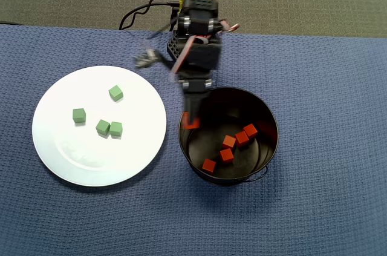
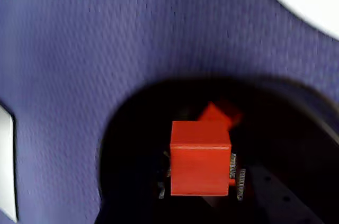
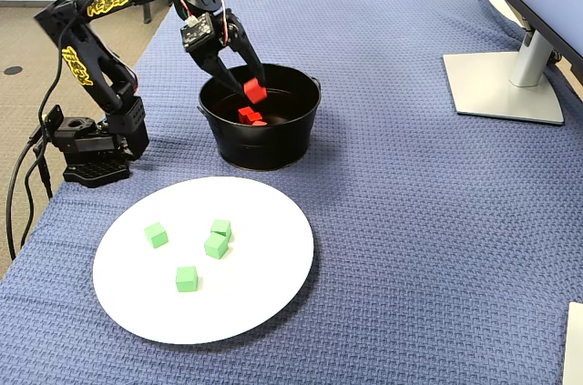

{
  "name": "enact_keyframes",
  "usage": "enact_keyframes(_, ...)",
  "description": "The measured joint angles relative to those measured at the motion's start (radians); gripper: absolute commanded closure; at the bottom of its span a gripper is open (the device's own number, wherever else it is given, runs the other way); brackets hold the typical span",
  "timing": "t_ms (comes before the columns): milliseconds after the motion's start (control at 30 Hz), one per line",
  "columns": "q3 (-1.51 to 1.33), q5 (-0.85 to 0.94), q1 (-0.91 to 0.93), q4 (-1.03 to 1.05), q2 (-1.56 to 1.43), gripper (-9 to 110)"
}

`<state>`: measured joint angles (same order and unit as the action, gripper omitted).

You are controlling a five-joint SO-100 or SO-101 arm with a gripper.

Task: Pick up the red cubes from the white plate and place them in the black recipient

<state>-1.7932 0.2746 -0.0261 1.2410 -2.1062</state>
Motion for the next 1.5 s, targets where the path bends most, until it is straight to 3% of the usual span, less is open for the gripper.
enact_keyframes(67,-0.071,-0.003,-0.064,-0.009,-0.054,70)
enact_keyframes(200,-0.126,-0.011,-0.097,-0.009,-0.130,68)
enact_keyframes(367,-0.155,-0.040,0.005,-0.009,-0.230,82)
enact_keyframes(533,-0.296,-0.086,0.164,0.014,-0.376,88)
enact_keyframes(767,-0.558,-0.124,0.230,0.015,-0.538,95)
enact_keyframes(1133,-0.905,-0.124,0.153,-0.029,-0.735,101)
enact_keyframes(1500,-1.008,-0.144,0.078,-0.025,-0.844,102)
